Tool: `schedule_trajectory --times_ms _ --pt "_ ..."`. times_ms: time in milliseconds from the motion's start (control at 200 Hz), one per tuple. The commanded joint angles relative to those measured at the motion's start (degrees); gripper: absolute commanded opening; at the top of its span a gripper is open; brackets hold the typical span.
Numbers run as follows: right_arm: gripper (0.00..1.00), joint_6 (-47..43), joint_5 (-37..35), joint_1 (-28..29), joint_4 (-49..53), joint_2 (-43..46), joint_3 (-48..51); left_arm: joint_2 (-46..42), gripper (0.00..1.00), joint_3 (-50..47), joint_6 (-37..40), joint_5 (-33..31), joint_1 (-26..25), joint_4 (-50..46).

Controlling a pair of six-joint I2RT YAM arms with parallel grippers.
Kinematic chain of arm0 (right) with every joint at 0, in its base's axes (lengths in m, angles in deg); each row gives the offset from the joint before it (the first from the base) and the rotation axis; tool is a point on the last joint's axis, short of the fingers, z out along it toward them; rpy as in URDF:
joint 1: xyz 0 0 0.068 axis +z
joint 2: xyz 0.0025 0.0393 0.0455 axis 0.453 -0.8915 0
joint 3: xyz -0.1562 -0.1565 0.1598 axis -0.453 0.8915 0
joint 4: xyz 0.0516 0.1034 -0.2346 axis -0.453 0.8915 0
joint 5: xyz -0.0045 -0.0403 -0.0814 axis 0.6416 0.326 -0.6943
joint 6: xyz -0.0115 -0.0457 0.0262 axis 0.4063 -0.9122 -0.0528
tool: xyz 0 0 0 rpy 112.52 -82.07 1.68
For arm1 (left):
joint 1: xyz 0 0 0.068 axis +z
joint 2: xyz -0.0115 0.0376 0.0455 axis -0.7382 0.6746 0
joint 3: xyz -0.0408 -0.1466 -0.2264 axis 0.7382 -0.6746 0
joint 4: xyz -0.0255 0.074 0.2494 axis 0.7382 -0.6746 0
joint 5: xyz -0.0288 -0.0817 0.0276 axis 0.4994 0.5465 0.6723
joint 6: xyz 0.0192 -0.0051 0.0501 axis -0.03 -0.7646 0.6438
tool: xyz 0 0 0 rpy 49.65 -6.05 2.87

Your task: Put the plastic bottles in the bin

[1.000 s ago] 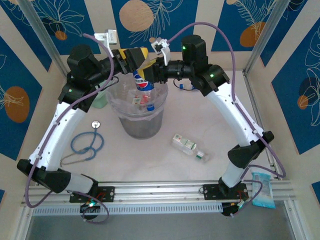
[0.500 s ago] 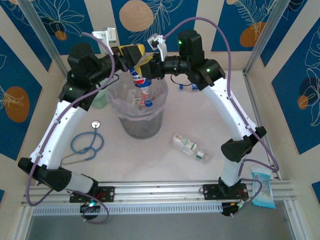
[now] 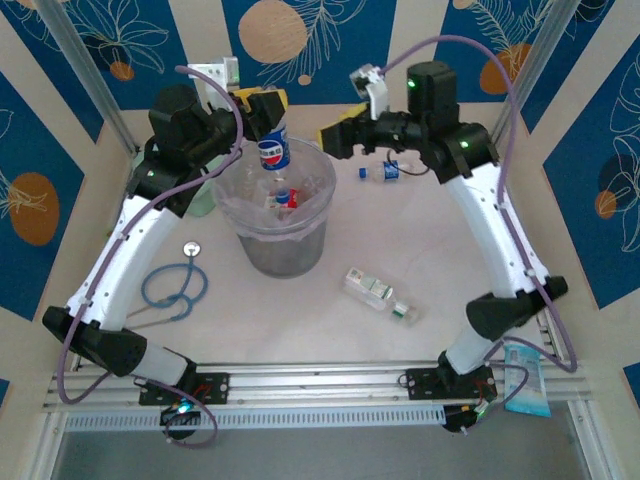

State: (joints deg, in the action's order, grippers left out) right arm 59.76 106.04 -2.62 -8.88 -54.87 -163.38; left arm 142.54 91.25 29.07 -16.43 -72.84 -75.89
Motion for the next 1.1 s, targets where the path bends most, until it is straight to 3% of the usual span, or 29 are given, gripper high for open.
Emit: schedule_trajectory --times_ms 0,290,720,1026,1096 --pt "0.89 2.35 -0.65 -2.74 -3.41 6.19 6.04 0.29 0.23 -4.12 2.08 -0.49 -0.32 1.26" --pt "0.88 4.53 0.39 -9.79 -5.1 13.94 17.56 -0.91 0.19 -16.68 4.66 2.67 -0.63 -0.13" --pt "0.88 7.4 -0.3 -11.26 -4.16 14.35 26.21 -4.58 0.21 -37.78 4.14 2.43 -1.04 9.23" --pt "0.87 11.31 4.77 -10.68 -6.79 12.8 28.49 -7.89 0.4 -37.17 7.56 7.04 -1.02 8.26" --pt "0.86 11.58 4.95 -9.56 -6.96 12.11 27.3 -9.33 0.49 -35.74 8.68 6.49 -1.02 5.81"
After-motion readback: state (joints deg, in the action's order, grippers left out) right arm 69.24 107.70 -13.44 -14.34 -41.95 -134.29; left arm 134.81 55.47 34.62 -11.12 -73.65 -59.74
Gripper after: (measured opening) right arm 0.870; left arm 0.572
